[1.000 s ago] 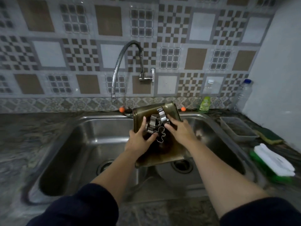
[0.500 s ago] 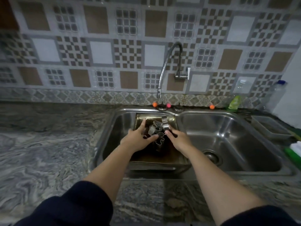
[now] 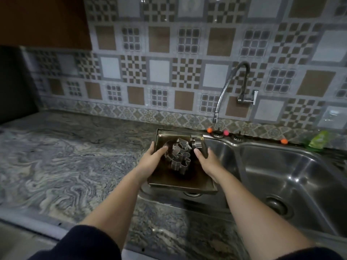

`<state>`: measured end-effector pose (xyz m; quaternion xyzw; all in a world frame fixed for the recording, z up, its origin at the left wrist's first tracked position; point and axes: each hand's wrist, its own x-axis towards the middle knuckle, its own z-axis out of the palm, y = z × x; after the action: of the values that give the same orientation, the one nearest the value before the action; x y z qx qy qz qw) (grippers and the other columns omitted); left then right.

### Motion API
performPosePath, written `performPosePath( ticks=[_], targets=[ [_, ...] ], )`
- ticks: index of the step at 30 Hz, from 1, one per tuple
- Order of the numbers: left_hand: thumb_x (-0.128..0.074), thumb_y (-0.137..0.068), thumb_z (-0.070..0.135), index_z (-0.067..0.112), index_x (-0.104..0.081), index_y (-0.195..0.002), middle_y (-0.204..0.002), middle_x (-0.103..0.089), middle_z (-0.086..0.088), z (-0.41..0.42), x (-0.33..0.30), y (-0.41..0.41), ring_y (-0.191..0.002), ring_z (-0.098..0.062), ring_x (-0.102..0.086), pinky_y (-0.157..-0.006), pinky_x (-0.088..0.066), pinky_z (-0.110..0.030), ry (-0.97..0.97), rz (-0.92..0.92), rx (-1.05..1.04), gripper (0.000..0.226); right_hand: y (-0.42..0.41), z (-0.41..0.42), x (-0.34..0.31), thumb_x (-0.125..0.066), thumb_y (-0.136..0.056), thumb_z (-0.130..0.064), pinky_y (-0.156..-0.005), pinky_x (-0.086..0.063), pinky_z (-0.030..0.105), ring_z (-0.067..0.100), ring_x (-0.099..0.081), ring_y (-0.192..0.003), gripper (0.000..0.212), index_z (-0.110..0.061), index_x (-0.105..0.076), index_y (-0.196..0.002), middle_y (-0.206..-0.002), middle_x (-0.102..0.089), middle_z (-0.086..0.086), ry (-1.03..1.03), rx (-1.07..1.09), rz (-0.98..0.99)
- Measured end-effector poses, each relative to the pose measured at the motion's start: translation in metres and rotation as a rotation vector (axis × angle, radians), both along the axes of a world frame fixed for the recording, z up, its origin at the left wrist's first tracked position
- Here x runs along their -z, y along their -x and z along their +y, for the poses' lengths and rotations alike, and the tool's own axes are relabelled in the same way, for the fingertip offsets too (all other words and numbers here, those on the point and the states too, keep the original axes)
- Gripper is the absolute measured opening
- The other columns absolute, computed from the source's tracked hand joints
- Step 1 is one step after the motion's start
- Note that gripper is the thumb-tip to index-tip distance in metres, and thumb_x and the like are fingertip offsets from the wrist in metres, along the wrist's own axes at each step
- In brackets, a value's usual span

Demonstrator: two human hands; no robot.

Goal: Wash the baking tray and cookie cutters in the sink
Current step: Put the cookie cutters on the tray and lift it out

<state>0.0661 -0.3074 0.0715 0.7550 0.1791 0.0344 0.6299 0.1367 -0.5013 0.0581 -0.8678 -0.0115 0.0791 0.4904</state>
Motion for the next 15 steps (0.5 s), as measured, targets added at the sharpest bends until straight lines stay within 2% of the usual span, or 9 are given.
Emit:
performPosePath(
  ticks=[1,3,6,9,11,13,15],
  targets=[
    [-0.056,-0.091,0.045,0.038,-0.025,-0.148,-0.138,-0.051,-0.002,0.004,0.0,0.005,-0.099,-0.013,-0.056,-0.065,-0.047,-0.024,0.033,-0.006,-0.009,0.065,0.001,0.007,0.0,-0.042,-0.092,-0.06,-0.111,-0.032,0.045,0.028,-0.034,-0.138,0.074,-0.024,-0.02,-0.152,-0.153,-0.033,0.006,-0.025,-0.021,-0.007],
    [-0.053,-0.094,0.042,0.041,-0.03,-0.145,-0.129,-0.055,-0.002,0.013,0.0,0.01,-0.087,-0.009,-0.056,-0.061,-0.047,-0.024,0.056,-0.023,-0.034,0.056,0.001,0.02,0.0,-0.039,-0.094,-0.058,-0.111,-0.032,0.043,0.027,-0.035,-0.137,0.067,-0.025,-0.025,-0.15,-0.152,-0.035,0.005,-0.066,-0.056,-0.006],
    [-0.056,-0.09,0.05,0.043,-0.025,-0.147,-0.135,-0.052,-0.003,0.033,0.0,0.012,-0.106,-0.021,-0.057,-0.085,-0.052,-0.035,0.07,-0.026,-0.079,0.064,-0.003,0.04,-0.003,-0.035,-0.098,-0.051,-0.109,-0.03,0.04,0.026,-0.034,-0.138,0.059,-0.026,-0.025,-0.15,-0.152,-0.035,0.004,-0.105,-0.095,0.007],
    [-0.057,-0.087,0.055,0.045,-0.024,-0.147,-0.139,-0.051,-0.005,0.06,-0.001,0.012,-0.116,-0.026,-0.056,-0.093,-0.051,-0.041,0.045,-0.012,-0.114,0.069,-0.008,0.064,-0.005,-0.037,-0.098,-0.052,-0.109,-0.029,0.04,0.026,-0.031,-0.14,0.061,-0.027,-0.022,-0.152,-0.155,-0.03,0.004,-0.152,-0.139,0.051],
    [-0.056,-0.087,0.056,0.046,-0.024,-0.147,-0.139,-0.051,-0.004,0.08,0.0,0.01,-0.115,-0.027,-0.056,-0.093,-0.052,-0.042,0.042,-0.012,-0.133,0.069,-0.011,0.084,-0.006,-0.044,-0.095,-0.053,-0.112,-0.025,0.041,0.027,-0.024,-0.143,0.07,-0.032,-0.011,-0.153,-0.158,-0.021,0.005,-0.172,-0.156,0.064],
    [-0.056,-0.087,0.056,0.045,-0.023,-0.147,-0.138,-0.051,-0.003,0.102,0.001,0.005,-0.114,-0.025,-0.057,-0.087,-0.053,-0.036,0.021,-0.019,-0.15,0.069,-0.013,0.105,-0.007,-0.048,-0.095,-0.048,-0.114,-0.022,0.043,0.028,-0.018,-0.146,0.077,-0.036,0.001,-0.152,-0.16,-0.013,0.003,-0.168,-0.181,0.039],
    [-0.056,-0.089,0.053,0.043,-0.024,-0.147,-0.138,-0.051,-0.001,0.125,0.004,-0.002,-0.112,-0.022,-0.056,-0.077,-0.051,-0.029,0.015,-0.044,-0.164,0.067,-0.017,0.129,-0.006,-0.051,-0.096,-0.041,-0.114,-0.022,0.042,0.026,-0.017,-0.146,0.079,-0.039,0.005,-0.151,-0.16,-0.011,-0.001,-0.164,-0.213,-0.005]
  ],
)
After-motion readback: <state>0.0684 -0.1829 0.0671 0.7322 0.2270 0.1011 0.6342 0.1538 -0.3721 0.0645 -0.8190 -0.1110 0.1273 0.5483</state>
